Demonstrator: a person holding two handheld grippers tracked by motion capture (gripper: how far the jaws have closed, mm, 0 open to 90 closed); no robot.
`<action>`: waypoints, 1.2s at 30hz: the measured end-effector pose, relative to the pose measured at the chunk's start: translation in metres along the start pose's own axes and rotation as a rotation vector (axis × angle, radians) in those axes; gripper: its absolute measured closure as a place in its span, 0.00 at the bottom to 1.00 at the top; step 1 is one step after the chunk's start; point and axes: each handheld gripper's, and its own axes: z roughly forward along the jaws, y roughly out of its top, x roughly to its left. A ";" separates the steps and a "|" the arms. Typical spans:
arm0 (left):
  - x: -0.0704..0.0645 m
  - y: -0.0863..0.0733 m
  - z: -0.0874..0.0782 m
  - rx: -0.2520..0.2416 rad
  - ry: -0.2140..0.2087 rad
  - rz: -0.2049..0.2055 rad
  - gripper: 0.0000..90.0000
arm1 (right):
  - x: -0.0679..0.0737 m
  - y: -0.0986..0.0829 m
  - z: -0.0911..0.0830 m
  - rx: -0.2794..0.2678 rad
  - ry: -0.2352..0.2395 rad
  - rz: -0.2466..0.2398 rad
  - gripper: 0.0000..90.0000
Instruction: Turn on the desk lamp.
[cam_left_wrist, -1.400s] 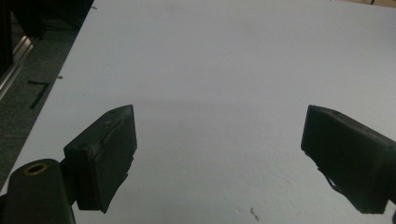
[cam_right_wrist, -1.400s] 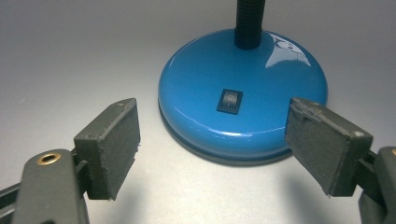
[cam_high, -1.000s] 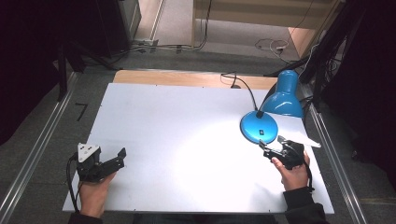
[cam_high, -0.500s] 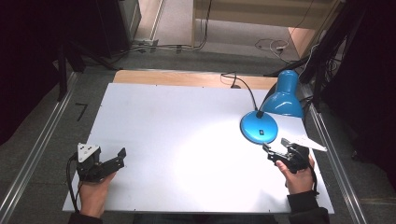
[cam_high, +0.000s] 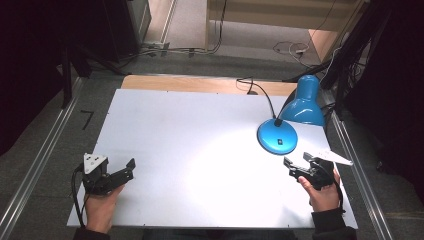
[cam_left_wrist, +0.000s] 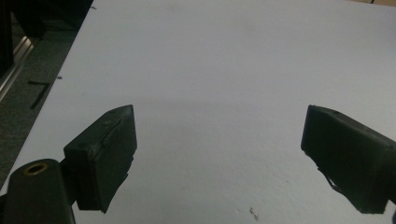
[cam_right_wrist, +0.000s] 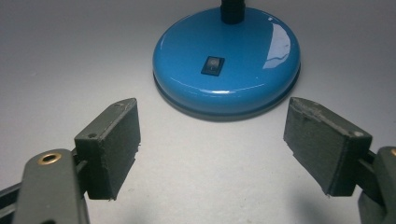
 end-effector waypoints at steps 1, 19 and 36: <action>0.000 0.000 0.000 0.000 0.000 -0.001 0.12 | -0.001 0.000 -0.001 0.000 -0.002 0.001 0.19; 0.000 0.000 0.000 0.001 -0.003 0.001 0.12 | -0.010 -0.008 -0.014 0.006 -0.015 0.010 0.19; -0.001 -0.001 0.001 -0.001 0.001 0.003 0.12 | -0.020 -0.014 -0.023 0.010 -0.030 0.024 0.19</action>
